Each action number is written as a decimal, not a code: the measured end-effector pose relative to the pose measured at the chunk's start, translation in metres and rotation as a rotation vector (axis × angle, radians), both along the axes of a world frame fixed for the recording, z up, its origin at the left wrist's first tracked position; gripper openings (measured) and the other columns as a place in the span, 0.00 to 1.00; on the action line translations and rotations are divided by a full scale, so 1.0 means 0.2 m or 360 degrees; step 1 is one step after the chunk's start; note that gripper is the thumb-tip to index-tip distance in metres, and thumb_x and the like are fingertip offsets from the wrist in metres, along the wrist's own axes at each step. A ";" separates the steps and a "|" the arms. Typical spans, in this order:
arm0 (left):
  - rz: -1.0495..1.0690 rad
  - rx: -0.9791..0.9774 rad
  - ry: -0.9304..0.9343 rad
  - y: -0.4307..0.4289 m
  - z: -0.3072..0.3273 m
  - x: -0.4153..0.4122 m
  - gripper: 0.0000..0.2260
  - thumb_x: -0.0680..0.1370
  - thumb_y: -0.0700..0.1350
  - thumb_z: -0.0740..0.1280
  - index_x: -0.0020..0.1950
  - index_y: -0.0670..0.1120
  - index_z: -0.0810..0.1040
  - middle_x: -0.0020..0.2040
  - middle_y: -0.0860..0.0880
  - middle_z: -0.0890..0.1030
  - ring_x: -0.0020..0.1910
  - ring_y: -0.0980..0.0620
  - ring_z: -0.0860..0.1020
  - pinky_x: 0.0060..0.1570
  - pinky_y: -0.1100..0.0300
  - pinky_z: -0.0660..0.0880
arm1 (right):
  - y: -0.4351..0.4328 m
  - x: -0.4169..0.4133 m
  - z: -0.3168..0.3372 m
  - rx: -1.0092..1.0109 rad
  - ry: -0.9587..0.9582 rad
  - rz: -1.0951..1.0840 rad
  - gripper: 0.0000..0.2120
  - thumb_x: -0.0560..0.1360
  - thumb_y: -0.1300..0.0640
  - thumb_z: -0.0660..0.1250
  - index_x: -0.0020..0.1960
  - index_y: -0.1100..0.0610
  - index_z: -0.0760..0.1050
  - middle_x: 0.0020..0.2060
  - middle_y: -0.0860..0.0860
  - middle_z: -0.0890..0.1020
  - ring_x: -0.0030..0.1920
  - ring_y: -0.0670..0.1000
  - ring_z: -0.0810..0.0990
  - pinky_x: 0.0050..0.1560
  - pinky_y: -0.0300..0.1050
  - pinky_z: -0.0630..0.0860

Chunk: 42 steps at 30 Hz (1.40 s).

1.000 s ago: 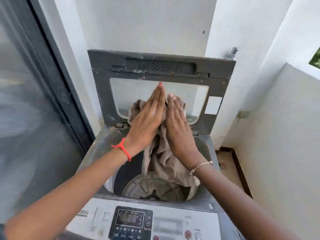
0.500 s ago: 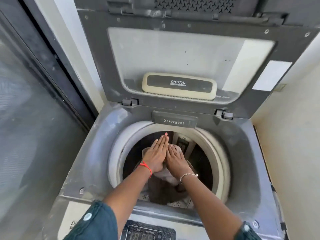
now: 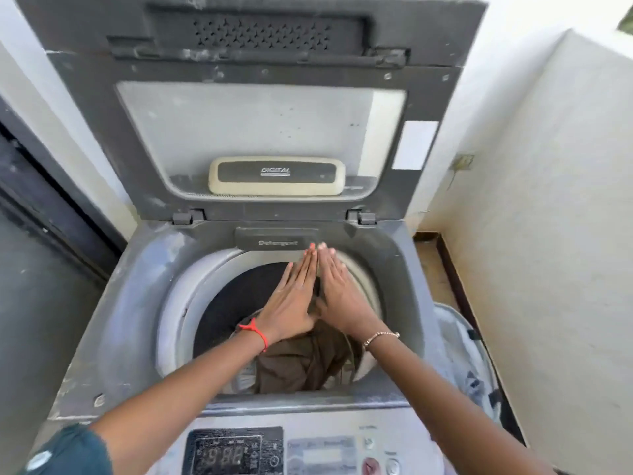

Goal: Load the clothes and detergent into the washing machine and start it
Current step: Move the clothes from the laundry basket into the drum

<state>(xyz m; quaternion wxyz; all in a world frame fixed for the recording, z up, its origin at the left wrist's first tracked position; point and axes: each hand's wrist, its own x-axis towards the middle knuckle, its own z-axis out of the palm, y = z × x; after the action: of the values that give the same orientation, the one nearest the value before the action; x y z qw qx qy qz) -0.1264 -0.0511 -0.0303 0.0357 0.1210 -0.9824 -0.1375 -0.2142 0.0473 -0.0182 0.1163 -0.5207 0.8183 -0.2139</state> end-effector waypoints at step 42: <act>-0.1003 -0.0698 -0.0888 1.40 -2.29 -1.30 0.49 0.69 0.56 0.66 0.74 0.46 0.32 0.76 0.44 0.35 0.74 0.43 0.36 0.63 0.33 0.30 | 1.67 -0.94 -2.40 0.0690 -0.0433 -0.0818 0.61 0.63 0.34 0.69 0.72 0.59 0.29 0.74 0.56 0.34 0.74 0.56 0.32 0.71 0.56 0.33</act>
<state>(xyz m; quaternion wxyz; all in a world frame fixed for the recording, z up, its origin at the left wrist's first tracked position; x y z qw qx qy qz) -0.3861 0.2280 -0.4877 -0.2484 -0.1610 -0.9492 0.1068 -0.4018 0.3808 -0.4981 0.2743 -0.2281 0.9258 -0.1250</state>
